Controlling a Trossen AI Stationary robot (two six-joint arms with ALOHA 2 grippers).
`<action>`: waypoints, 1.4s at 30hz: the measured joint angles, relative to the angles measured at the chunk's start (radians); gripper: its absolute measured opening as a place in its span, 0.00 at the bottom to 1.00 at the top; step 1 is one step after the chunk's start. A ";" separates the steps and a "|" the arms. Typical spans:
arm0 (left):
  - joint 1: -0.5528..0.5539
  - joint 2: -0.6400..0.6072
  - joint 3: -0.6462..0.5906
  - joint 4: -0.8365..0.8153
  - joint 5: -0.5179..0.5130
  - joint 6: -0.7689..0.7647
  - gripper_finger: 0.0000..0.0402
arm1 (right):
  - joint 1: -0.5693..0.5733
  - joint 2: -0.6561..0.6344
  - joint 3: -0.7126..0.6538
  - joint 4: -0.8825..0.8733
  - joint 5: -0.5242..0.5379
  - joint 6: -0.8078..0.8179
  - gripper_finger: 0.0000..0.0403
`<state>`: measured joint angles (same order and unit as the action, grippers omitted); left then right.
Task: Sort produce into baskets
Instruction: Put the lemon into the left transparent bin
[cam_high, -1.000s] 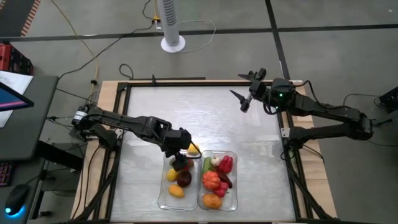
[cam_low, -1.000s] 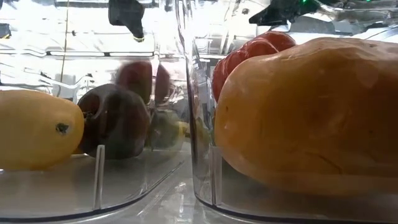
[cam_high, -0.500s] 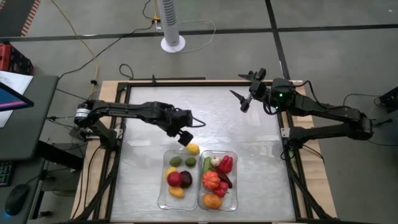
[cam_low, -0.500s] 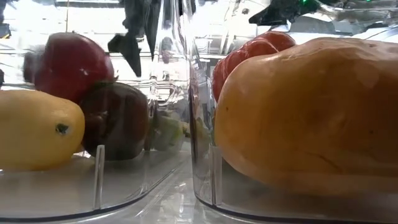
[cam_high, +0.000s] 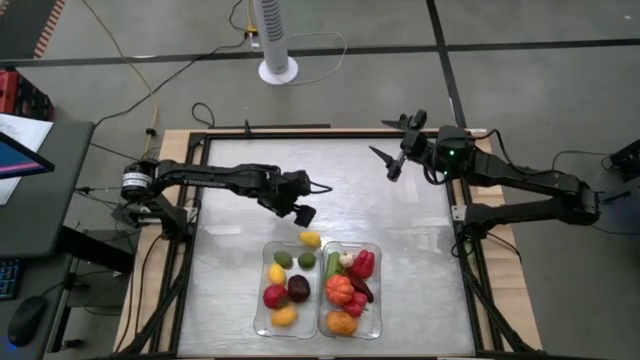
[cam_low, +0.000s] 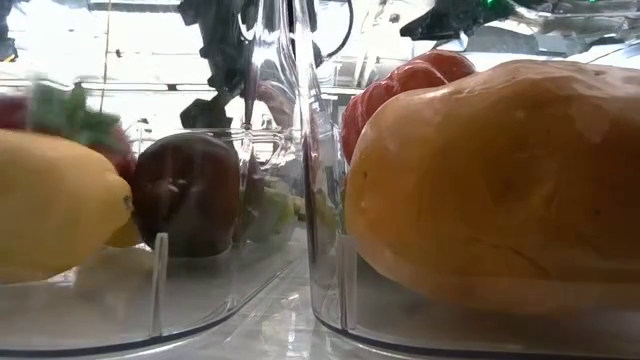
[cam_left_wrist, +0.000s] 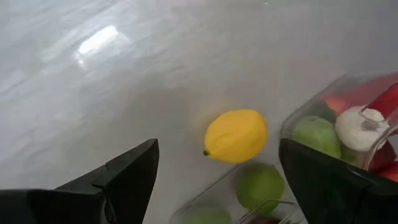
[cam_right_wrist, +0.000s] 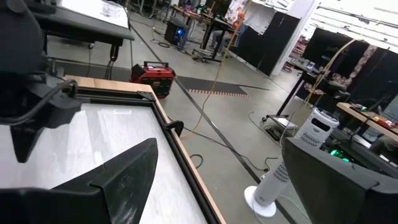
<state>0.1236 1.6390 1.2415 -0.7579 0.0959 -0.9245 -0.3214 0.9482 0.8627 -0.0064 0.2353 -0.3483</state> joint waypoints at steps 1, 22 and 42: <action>0.000 0.000 -0.011 0.018 0.005 0.001 0.79 | 0.000 0.000 0.000 -0.001 -0.005 0.000 0.92; -0.006 0.201 0.027 0.137 0.213 0.285 0.79 | 0.000 0.000 0.000 0.002 -0.029 0.006 0.92; -0.021 0.246 0.026 0.125 0.158 0.497 0.79 | 0.000 0.000 0.000 0.003 -0.029 0.006 0.92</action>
<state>0.1025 1.8847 1.2678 -0.6334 0.2543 -0.4277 -0.3214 0.9482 0.8627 -0.0036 0.2066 -0.3425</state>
